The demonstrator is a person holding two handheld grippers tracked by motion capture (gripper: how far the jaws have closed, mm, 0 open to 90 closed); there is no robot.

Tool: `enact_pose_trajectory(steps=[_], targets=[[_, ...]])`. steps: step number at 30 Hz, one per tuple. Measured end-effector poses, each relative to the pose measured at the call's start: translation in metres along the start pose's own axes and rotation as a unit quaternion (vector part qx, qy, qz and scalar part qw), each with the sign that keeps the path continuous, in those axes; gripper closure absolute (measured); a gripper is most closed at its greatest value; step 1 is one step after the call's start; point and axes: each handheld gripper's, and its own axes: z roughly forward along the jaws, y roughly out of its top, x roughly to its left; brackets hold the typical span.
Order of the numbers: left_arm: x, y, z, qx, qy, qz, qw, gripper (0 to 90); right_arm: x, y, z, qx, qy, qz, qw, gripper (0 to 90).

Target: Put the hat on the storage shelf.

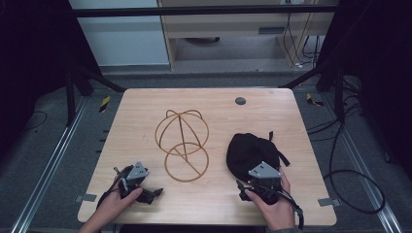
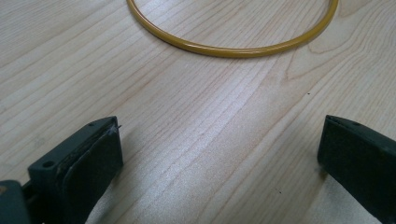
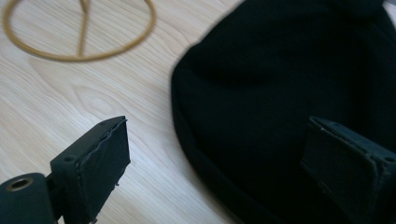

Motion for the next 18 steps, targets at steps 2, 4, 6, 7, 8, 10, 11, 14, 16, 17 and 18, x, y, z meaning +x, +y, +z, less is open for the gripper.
enact_pose_trajectory(steps=[2,4,6,7,8,10,11,14,16,17,18], targets=[[0.000,0.000,0.000,-0.001,0.001,0.000,1.0000,0.0,-0.005,-0.004,-0.002,0.005,-0.008,0.002,1.0000,9.1],[0.000,0.000,0.000,-0.001,0.001,0.000,1.0000,0.0,-0.009,-0.006,-0.005,0.006,-0.011,0.003,0.9999,9.2],[0.000,0.000,0.000,-0.001,0.001,0.000,1.0000,0.0,-0.011,-0.007,-0.007,0.007,-0.013,0.006,0.9999,9.3],[0.000,0.000,0.000,-0.001,0.001,-0.001,1.0000,0.0,-0.012,-0.008,-0.008,0.006,-0.014,0.009,0.9998,9.4],[0.000,0.000,0.000,-0.001,0.001,0.000,1.0000,0.0,-0.012,-0.008,-0.010,0.004,-0.015,0.010,0.9998,9.3],[0.000,0.000,0.000,-0.001,0.001,0.000,1.0000,0.0,-0.012,-0.008,-0.012,0.000,-0.014,0.014,0.9998,9.2],[0.000,0.000,0.000,-0.001,0.002,0.000,1.0000,0.0,-0.013,-0.009,-0.013,0.000,-0.015,0.015,0.9998,9.1],[0.000,0.000,0.000,-0.001,0.002,0.000,1.0000,0.0,-0.017,-0.012,-0.017,0.000,-0.015,0.028,0.9995,9.1],[0.000,0.000,0.000,-0.001,0.002,0.000,1.0000,0.0,-0.022,-0.013,-0.020,-0.003,-0.016,0.038,0.9992,9.3],[0.000,0.000,0.000,-0.001,0.001,0.000,1.0000,0.0,-0.025,-0.014,-0.022,-0.005,-0.015,0.049,0.9987,9.5],[0.000,0.000,0.000,-0.001,0.001,0.000,1.0000,0.0,-0.029,-0.014,-0.024,-0.006,-0.015,0.053,0.9984,9.7]])
